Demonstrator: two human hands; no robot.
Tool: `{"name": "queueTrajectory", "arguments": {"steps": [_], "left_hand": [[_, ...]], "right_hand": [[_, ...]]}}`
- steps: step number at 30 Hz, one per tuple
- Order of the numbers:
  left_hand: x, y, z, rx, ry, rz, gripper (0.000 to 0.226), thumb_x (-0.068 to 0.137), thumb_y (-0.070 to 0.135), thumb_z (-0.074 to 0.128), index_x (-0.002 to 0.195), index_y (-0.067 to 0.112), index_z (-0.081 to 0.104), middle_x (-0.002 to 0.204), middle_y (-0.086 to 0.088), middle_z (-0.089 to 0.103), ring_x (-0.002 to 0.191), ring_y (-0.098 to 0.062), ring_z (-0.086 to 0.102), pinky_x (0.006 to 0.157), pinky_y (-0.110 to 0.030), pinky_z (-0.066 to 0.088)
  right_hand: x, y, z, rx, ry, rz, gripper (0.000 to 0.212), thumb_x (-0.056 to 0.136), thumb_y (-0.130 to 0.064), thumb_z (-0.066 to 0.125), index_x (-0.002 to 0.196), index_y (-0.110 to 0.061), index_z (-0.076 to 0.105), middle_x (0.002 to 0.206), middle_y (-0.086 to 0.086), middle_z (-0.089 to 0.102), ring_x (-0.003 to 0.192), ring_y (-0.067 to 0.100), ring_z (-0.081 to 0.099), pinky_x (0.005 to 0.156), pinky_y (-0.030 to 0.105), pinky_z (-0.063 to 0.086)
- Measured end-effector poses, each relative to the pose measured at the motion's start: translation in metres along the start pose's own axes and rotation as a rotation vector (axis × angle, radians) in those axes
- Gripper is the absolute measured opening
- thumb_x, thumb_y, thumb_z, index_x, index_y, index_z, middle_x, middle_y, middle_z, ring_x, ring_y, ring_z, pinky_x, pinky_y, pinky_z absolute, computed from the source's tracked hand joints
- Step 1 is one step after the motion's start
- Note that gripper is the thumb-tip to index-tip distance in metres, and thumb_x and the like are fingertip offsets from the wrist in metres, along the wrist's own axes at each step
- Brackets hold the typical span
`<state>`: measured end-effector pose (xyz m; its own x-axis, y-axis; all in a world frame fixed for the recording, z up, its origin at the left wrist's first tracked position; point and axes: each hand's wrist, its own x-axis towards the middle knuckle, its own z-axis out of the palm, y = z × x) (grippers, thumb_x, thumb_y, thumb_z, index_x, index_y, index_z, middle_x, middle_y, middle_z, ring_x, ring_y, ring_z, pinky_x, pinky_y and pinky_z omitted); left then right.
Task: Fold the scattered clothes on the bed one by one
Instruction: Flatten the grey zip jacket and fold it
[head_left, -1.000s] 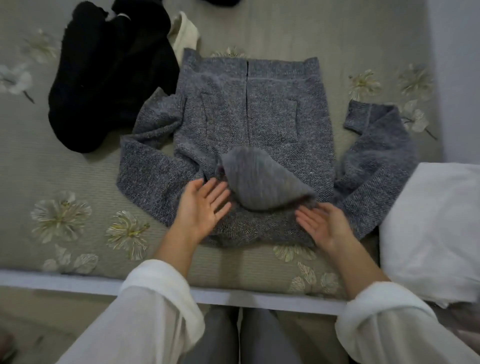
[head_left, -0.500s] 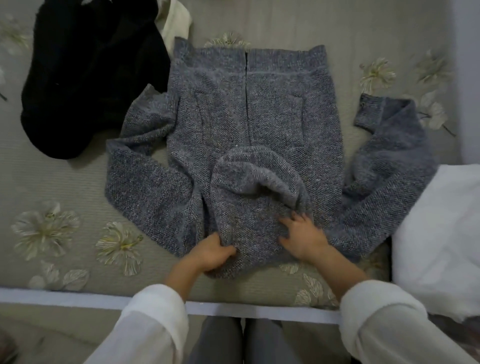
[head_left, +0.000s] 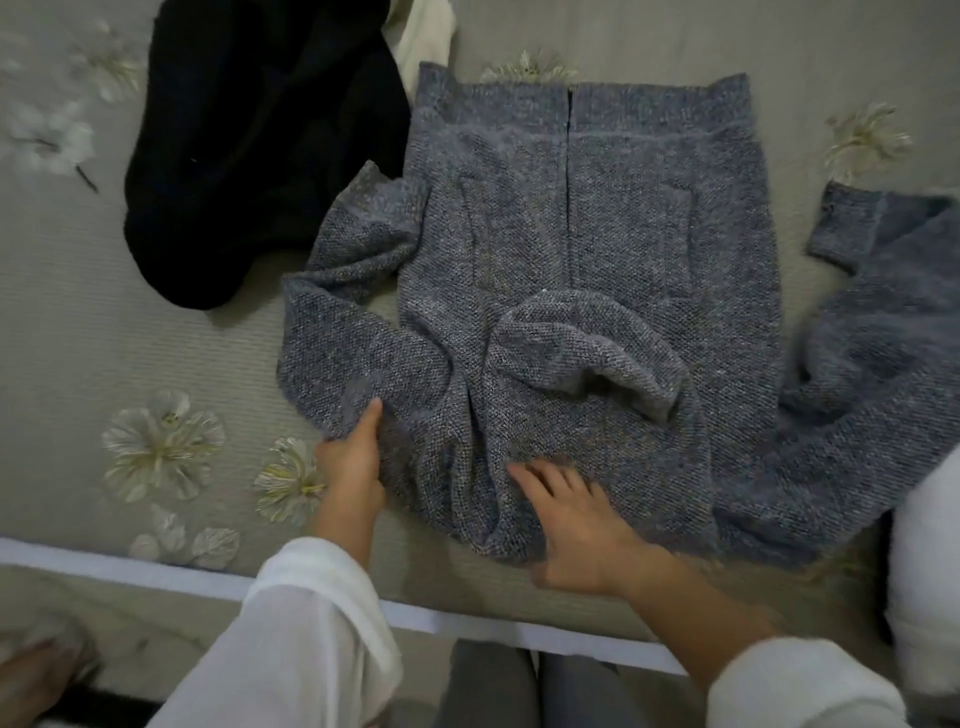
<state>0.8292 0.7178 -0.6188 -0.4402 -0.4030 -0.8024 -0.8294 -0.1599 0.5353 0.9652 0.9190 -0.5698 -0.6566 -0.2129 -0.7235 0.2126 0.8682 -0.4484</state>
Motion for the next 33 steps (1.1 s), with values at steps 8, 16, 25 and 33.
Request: {"name": "queueTrajectory", "arguments": {"steps": [8,16,25,33], "left_hand": [[-0.008,0.029,-0.07,-0.409,0.038,0.283,0.042,0.084,0.049,0.066,0.119,0.027,0.057,0.125,0.002,0.061,0.109,-0.018,0.062,0.086,-0.036,0.054],[0.014,0.006,-0.142,-0.252,0.31,0.326,0.047,0.091,0.032,0.061,0.133,0.012,0.053,0.131,-0.007,0.057,0.113,-0.021,0.059,0.099,-0.044,0.048],[0.015,0.005,-0.142,0.479,0.424,0.13,0.068,0.084,0.031,0.059,0.142,0.004,0.037,0.147,-0.022,0.037,0.134,-0.039,0.037,0.109,-0.048,0.033],[-0.11,-0.074,0.01,1.198,-0.382,1.306,0.059,0.094,0.039,0.043,0.149,0.033,0.021,0.159,-0.005,0.008,0.146,-0.027,0.004,0.113,-0.049,0.015]], "right_hand": [[0.008,-0.006,0.016,-0.17,0.202,0.044,0.071,0.094,-0.026,0.055,0.153,-0.018,0.016,0.148,0.001,0.027,0.133,0.027,0.028,0.108,0.041,0.031],[0.016,-0.039,0.05,-0.115,0.303,-0.141,0.065,0.066,-0.022,0.077,0.128,-0.01,0.058,0.108,0.003,0.061,0.1,0.027,0.055,0.076,0.036,0.054],[-0.006,-0.046,0.07,0.352,0.224,-0.107,0.05,0.089,-0.012,0.05,0.139,-0.016,0.047,0.146,0.001,0.042,0.134,0.018,0.035,0.113,0.03,0.029],[-0.073,0.07,0.034,0.692,0.955,0.413,0.016,0.09,-0.003,0.056,0.1,-0.017,0.055,0.087,-0.007,0.047,0.075,0.001,0.049,0.068,0.02,0.038]]}}
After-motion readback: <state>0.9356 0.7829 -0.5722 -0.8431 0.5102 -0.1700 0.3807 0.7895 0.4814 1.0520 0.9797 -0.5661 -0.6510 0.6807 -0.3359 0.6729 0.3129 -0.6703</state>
